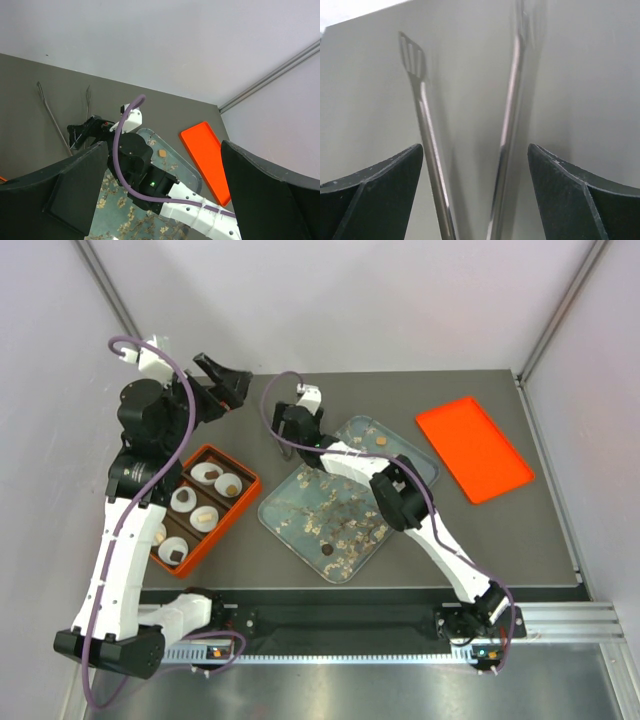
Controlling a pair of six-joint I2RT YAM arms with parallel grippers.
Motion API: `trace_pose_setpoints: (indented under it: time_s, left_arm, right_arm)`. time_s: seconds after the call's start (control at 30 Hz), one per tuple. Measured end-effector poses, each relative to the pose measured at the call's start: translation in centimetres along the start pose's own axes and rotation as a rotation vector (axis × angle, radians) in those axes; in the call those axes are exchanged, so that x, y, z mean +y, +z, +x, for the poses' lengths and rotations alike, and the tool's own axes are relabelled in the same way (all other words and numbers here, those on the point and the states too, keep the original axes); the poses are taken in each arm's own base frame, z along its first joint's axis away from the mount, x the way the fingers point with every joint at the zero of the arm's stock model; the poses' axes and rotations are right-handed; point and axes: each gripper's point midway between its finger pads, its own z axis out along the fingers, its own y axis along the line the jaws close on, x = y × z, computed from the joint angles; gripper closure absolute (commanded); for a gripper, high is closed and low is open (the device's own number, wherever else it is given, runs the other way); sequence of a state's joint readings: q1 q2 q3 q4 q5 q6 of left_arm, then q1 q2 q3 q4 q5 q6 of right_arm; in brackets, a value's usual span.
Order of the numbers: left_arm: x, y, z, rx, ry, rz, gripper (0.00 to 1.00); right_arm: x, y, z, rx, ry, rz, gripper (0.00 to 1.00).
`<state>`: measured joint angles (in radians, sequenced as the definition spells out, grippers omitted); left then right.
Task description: Pack the chocolate
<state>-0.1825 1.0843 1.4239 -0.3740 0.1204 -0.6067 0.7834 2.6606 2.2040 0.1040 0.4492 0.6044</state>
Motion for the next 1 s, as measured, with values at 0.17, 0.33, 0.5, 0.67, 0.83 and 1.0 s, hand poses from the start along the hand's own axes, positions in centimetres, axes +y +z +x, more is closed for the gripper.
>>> trace_pose_setpoints:
  time_s: [0.17, 0.33, 0.5, 0.67, 0.83, 1.0]
  left_arm:
    - [0.1, 0.0, 0.0, 0.002, 0.000, -0.002, 0.01]
    - [-0.1, 0.9, 0.7, 0.048, 0.005, 0.010, 0.01]
    - [0.0, 2.4, 3.9, 0.204, 0.022, 0.055, 0.04]
    - [1.9, 2.1, 9.8, 0.383, -0.011, 0.075, 0.07]
    - [3.8, 0.9, 15.3, 0.537, -0.072, 0.075, 0.11]
    - [3.2, 0.8, 15.8, 0.555, -0.078, 0.107, 0.09]
  right_arm:
    - [1.0, -0.9, -0.8, -0.010, -0.095, -0.083, 0.14]
    - [1.9, -5.0, -4.5, -0.018, -0.207, -0.174, 0.16]
    - [1.1, -13.5, -13.7, -0.070, -0.297, -0.191, 0.19]
    - [-5.0, -23.1, -25.7, -0.158, -0.312, -0.078, 0.23]
    - [-16.3, -29.3, -30.6, -0.112, -0.314, 0.151, 0.34]
    - [-26.2, -30.7, -27.1, 0.139, -0.288, 0.330, 0.46]
